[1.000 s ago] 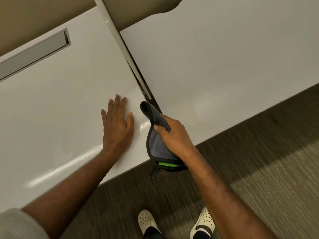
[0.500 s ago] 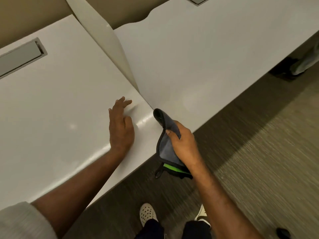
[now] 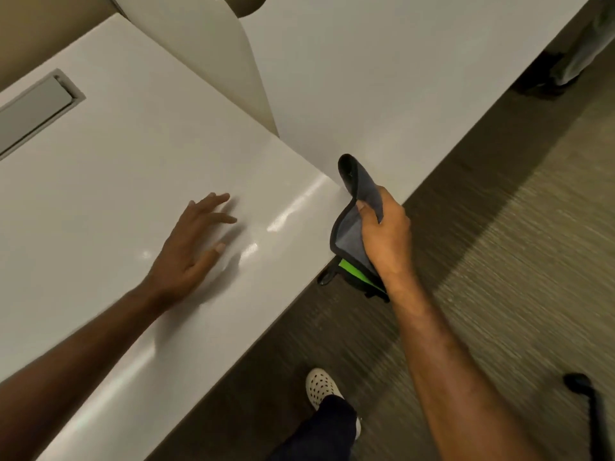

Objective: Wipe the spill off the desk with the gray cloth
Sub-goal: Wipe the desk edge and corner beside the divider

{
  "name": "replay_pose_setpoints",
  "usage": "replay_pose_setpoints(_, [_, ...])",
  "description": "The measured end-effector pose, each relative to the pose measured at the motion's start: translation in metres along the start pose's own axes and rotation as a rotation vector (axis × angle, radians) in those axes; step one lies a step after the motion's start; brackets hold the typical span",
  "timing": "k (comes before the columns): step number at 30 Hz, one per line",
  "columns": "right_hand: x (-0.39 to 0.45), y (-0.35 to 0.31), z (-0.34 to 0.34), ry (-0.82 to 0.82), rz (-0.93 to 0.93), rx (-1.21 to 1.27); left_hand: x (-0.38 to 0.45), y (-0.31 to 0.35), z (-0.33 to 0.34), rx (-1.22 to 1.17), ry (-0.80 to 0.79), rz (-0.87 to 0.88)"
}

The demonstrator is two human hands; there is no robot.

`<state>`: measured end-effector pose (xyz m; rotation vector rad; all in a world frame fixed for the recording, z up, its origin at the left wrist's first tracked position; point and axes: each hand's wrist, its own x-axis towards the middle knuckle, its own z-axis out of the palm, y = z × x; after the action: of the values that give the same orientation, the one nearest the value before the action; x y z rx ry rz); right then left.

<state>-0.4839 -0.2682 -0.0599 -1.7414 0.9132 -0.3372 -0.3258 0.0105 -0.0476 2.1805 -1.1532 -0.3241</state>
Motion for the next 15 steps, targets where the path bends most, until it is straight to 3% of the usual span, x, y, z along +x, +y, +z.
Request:
replay_pose_setpoints(3, [-0.005, 0.003, 0.003, 0.042, 0.004, 0.024, 0.001, -0.005, 0.006, 0.157, -0.111, 0.078])
replay_pose_setpoints(15, [-0.070, 0.007, 0.057, 0.309, -0.013, 0.129, -0.002, -0.011, 0.009, 0.238, -0.088, 0.105])
